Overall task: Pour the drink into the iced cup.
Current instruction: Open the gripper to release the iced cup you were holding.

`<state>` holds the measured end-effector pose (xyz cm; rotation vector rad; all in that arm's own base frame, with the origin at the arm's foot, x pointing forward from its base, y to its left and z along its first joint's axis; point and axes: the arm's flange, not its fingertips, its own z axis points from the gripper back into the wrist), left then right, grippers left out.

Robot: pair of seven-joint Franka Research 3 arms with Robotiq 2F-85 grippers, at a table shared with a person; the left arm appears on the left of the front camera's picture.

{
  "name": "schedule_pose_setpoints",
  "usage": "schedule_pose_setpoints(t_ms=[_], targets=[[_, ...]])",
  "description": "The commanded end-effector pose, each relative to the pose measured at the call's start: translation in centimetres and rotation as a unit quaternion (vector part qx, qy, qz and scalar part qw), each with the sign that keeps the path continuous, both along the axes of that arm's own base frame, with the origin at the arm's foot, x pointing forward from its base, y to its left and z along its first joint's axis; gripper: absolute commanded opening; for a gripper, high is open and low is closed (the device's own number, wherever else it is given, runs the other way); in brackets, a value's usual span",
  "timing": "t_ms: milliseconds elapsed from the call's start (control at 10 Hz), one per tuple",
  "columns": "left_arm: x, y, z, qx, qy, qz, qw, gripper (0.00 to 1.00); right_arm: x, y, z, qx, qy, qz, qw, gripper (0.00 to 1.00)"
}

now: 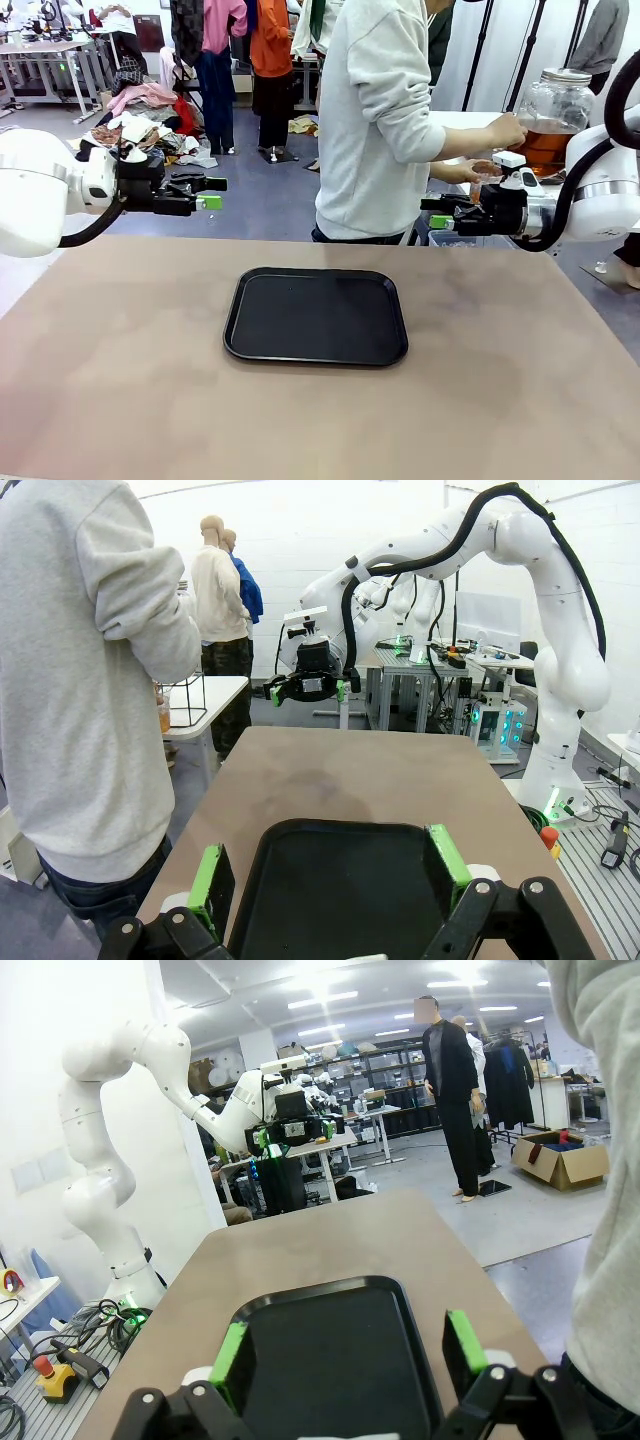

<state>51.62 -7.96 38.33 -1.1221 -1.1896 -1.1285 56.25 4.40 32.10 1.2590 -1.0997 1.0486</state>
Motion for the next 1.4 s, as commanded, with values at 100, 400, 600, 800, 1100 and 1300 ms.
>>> schedule_pose_setpoints(t_ms=[100,400,600,800,1100,1300], targets=[[0.1,-0.13,0.22,-0.004,-0.001,0.005,1.0,1.0,0.18,0.15,0.31,0.0,-0.001,0.002,1.0,1.0],[0.1,-0.13,0.22,-0.004,-0.001,0.005,1.0,1.0,0.18,0.15,0.31,0.0,-0.001,0.002,1.0,1.0],[0.1,-0.13,0.22,-0.004,-0.001,0.005,1.0,1.0,0.18,0.15,0.31,0.0,-0.001,0.002,1.0,1.0],[0.1,-0.13,0.22,-0.004,-0.001,0.005,1.0,1.0,0.18,0.15,0.31,0.0,-0.001,0.002,1.0,1.0],[0.1,-0.13,0.22,-0.004,-0.001,0.005,1.0,1.0,0.18,0.15,0.31,0.0,-0.001,0.002,1.0,1.0],[0.1,-0.13,0.22,-0.004,-0.001,0.005,1.0,1.0,0.18,0.15,0.31,0.0,-0.001,0.002,1.0,1.0]])
